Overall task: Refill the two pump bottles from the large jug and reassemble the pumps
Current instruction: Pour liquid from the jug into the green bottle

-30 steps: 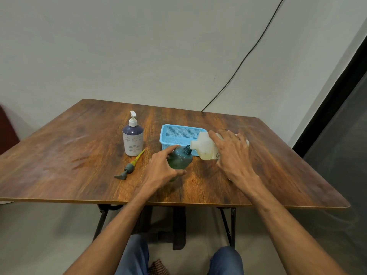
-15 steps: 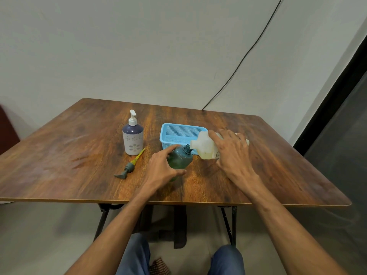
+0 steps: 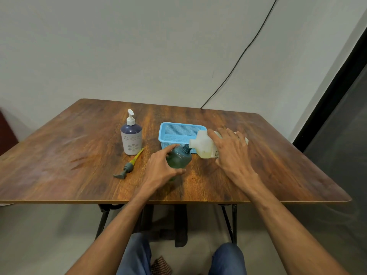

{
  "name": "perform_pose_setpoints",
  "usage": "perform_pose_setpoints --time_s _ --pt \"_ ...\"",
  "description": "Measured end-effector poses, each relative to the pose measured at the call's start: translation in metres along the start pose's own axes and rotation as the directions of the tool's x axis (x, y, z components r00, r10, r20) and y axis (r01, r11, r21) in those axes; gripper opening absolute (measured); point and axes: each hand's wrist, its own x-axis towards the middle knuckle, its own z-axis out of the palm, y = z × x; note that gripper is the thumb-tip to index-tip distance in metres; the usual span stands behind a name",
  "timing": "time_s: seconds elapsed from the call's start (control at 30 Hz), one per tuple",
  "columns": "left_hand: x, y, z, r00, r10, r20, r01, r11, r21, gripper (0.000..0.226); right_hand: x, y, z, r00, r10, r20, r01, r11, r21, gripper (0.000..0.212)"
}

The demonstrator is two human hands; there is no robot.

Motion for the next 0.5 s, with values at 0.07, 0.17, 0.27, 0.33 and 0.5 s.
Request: perform_pose_setpoints --time_s 0.07,0.17,0.27,0.33,0.5 --pt "0.000 0.000 0.000 1.000 0.001 -0.003 -0.001 1.000 0.000 0.090 0.000 -0.001 0.001 1.000 0.006 -0.003 -0.006 1.000 0.007 0.080" --pt "0.000 -0.002 0.001 1.000 0.001 -0.009 -0.001 1.000 -0.014 0.089 0.000 -0.002 0.003 1.000 0.013 0.004 -0.014 1.000 0.025 0.083" --pt "-0.001 -0.002 0.002 1.000 -0.004 -0.014 0.003 0.999 -0.036 0.089 0.000 -0.002 0.006 1.000 0.022 -0.005 -0.021 0.999 0.050 0.083" --pt "-0.001 -0.003 0.002 1.000 -0.011 -0.020 0.010 0.998 -0.057 0.089 0.000 -0.003 0.007 0.999 0.034 -0.001 -0.034 0.997 0.071 0.082" --pt "0.002 -0.004 0.005 0.999 -0.022 -0.046 0.016 0.992 -0.122 0.090 -0.003 -0.005 0.011 0.996 0.080 0.035 -0.086 0.977 0.197 0.085"
